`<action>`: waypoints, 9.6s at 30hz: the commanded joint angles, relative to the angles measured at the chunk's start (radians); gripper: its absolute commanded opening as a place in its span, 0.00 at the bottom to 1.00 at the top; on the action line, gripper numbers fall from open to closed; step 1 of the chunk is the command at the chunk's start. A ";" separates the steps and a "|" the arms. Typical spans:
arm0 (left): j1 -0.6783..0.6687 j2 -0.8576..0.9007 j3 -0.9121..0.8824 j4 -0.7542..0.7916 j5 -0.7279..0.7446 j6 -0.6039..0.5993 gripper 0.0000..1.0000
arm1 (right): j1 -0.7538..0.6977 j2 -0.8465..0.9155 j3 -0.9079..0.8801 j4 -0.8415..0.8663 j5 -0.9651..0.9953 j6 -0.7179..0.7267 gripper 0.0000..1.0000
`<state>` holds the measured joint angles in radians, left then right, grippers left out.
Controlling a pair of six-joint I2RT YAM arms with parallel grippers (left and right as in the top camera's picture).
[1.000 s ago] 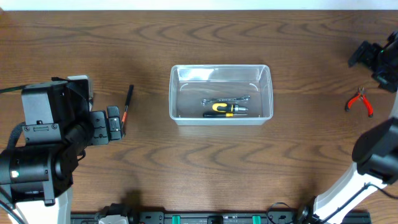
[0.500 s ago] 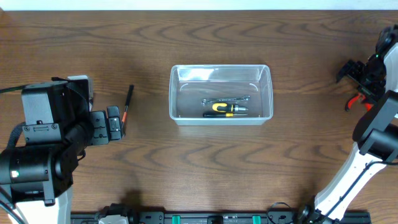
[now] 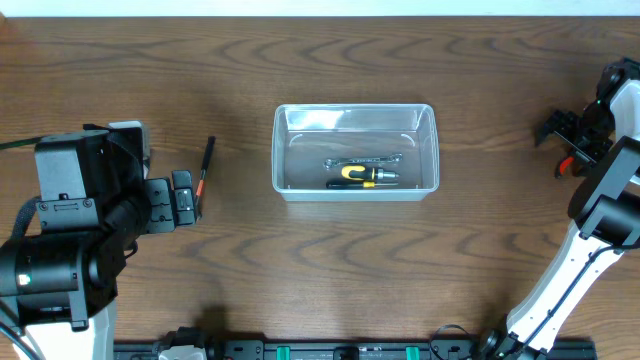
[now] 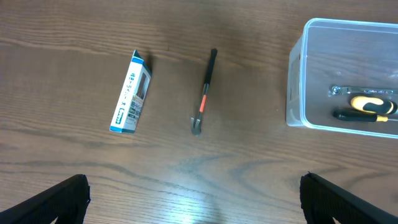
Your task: Pack container
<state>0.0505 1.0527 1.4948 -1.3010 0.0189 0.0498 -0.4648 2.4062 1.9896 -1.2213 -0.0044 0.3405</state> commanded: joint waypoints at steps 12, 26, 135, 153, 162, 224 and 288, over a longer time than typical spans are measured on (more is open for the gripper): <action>-0.002 -0.002 0.010 0.000 -0.005 0.002 0.98 | -0.007 0.023 -0.009 0.051 0.000 -0.088 0.74; -0.002 -0.002 0.010 0.000 -0.005 0.002 0.98 | -0.006 0.023 -0.010 0.035 0.000 -0.114 0.20; -0.002 0.591 -0.443 0.502 -0.004 0.175 0.98 | 0.275 -0.743 0.155 -0.062 -0.007 -0.561 0.99; 0.000 0.593 -0.615 0.680 -0.005 0.159 0.98 | 0.275 -0.743 0.155 -0.068 -0.007 -0.562 0.99; 0.011 0.594 -0.615 0.705 -0.005 0.155 0.98 | 0.275 -0.743 0.155 -0.073 -0.006 -0.562 0.99; 0.089 0.679 -0.571 0.693 0.045 0.129 0.47 | 0.275 -0.743 0.155 -0.080 -0.006 -0.562 0.99; -0.674 0.858 0.091 0.377 0.052 0.492 0.06 | 0.275 -0.743 0.155 -0.077 -0.006 -0.562 0.99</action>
<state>-0.6323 1.8557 1.5883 -0.9142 0.0719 0.5282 -0.1833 1.6615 2.1475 -1.2972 -0.0044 -0.2371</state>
